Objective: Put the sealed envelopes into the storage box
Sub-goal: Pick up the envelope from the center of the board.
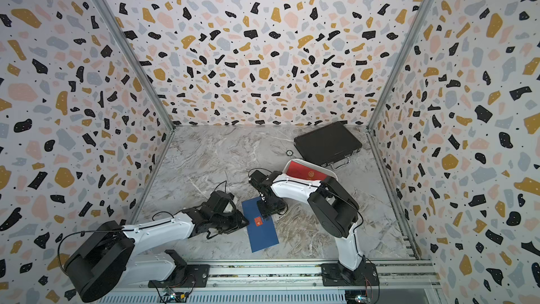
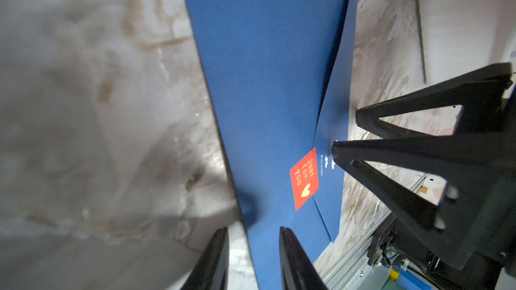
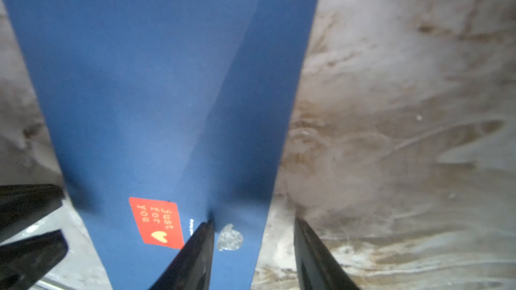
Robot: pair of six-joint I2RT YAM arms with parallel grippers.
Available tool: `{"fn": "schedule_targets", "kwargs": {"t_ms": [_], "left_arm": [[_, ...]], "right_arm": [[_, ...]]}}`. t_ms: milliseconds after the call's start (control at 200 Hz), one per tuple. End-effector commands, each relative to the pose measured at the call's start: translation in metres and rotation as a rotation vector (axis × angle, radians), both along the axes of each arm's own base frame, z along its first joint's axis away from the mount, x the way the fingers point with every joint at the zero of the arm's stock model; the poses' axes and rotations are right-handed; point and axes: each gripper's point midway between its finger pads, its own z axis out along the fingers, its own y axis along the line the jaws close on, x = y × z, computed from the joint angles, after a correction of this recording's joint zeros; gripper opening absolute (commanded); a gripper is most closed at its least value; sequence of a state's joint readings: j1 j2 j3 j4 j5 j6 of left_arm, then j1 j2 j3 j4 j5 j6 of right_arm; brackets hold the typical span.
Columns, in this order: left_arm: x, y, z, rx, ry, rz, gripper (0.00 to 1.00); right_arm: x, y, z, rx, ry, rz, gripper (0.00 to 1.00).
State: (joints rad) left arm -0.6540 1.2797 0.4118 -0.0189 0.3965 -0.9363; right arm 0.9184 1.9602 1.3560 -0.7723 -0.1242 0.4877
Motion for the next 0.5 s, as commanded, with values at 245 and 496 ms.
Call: {"fn": "schedule_targets", "kwargs": {"t_ms": [245, 496], "left_arm": [[-0.006, 0.0, -0.013, 0.02, 0.024, -0.005, 0.35], [-0.006, 0.0, -0.017, 0.023, 0.03, -0.004, 0.34]], "right_arm": [[-0.015, 0.004, -0.008, -0.07, 0.035, -0.006, 0.51], [-0.021, 0.014, -0.008, -0.039, 0.063, -0.019, 0.45]]}}
